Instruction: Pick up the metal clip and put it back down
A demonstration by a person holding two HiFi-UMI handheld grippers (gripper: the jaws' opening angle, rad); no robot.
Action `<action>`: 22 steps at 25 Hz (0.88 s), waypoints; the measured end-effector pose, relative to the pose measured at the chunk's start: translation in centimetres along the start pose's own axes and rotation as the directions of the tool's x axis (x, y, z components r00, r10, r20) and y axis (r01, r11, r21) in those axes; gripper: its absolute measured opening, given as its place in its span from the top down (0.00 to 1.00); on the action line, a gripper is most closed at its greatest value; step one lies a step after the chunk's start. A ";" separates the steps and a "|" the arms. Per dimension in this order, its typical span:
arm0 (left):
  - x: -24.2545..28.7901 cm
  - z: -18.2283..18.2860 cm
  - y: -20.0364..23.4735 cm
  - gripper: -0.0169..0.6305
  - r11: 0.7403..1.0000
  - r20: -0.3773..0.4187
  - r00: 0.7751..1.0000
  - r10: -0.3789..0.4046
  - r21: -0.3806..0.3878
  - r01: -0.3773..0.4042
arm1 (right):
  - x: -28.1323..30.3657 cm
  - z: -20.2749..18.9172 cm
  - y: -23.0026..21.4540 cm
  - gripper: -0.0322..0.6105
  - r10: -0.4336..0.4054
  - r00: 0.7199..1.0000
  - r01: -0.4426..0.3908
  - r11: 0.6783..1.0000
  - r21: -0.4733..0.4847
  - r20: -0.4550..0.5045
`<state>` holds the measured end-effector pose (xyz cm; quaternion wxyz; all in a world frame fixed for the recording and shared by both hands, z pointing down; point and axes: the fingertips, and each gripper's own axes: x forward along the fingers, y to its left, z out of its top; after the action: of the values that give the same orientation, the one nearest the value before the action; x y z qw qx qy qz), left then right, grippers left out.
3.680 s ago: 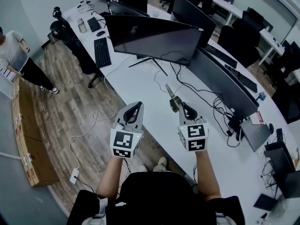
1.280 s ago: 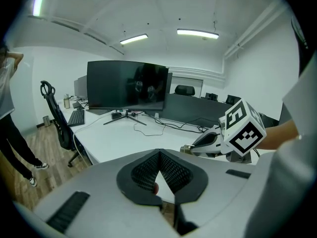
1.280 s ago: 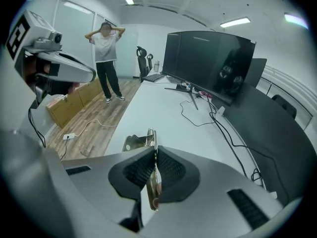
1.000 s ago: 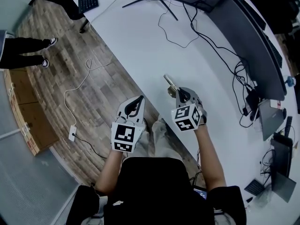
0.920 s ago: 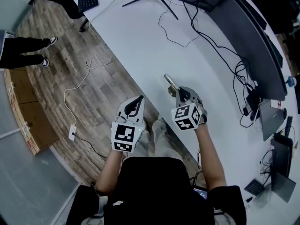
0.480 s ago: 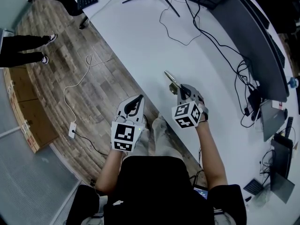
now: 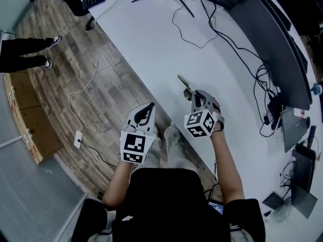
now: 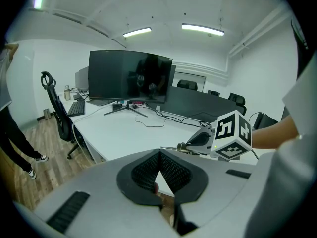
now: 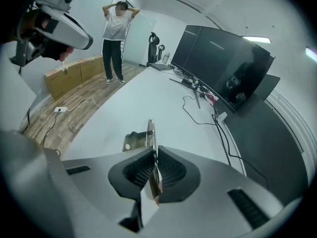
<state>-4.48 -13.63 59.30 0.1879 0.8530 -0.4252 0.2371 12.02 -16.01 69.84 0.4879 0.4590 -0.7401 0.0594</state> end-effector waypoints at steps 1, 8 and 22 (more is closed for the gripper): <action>0.0 -0.1 0.0 0.96 1.000 -0.001 1.000 0.001 -0.001 -0.001 | 0.0 0.0 0.0 0.90 0.001 1.000 -0.001 1.000 -0.002 0.000; -0.1 -0.6 0.3 0.96 1.000 -0.009 1.000 0.004 -0.003 -0.004 | 0.1 -0.1 1.0 0.90 0.031 1.000 -0.031 0.999 0.007 0.002; -0.7 -1.4 0.6 0.96 1.000 -0.018 1.000 0.012 -0.009 -0.012 | 0.4 -0.3 2.5 0.80 0.076 0.997 -0.076 0.996 0.037 -0.001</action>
<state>-5.68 -12.79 60.07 0.1939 0.8474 -0.4299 0.2439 10.33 -14.64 71.18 0.4776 0.4394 -0.7552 0.0921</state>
